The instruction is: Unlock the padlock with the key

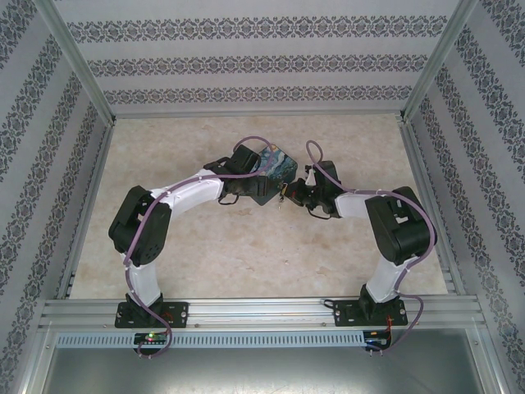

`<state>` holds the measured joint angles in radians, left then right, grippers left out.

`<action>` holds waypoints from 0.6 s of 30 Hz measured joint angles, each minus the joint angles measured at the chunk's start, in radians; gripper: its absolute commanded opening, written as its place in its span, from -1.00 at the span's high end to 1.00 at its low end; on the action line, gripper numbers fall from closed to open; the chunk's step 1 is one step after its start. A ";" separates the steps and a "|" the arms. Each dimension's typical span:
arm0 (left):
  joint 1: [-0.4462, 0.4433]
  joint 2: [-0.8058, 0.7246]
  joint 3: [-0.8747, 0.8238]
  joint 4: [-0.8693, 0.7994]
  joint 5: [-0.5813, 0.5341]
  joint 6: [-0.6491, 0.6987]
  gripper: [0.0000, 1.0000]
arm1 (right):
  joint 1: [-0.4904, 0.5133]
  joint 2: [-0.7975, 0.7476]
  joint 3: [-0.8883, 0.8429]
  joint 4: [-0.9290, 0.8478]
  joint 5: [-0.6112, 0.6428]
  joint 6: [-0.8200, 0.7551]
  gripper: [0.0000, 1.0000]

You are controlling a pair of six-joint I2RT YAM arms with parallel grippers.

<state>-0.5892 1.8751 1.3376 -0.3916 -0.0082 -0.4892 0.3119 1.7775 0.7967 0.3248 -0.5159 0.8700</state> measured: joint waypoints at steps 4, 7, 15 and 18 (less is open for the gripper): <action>-0.005 0.008 0.003 0.013 0.008 0.000 -0.76 | -0.015 0.009 0.001 0.010 -0.010 0.019 1.00; -0.007 0.011 0.007 0.016 0.008 0.000 -0.76 | -0.018 0.018 0.005 0.016 -0.011 0.030 1.00; -0.007 0.016 0.011 0.017 0.012 0.000 -0.73 | -0.020 0.038 0.017 0.039 -0.011 0.075 1.00; -0.007 0.016 0.011 0.019 0.012 0.000 -0.73 | -0.022 0.045 0.024 0.047 -0.002 0.089 1.00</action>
<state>-0.5964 1.8915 1.3491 -0.3721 0.0040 -0.4892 0.2897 1.8229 0.8211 0.3721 -0.5175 0.9592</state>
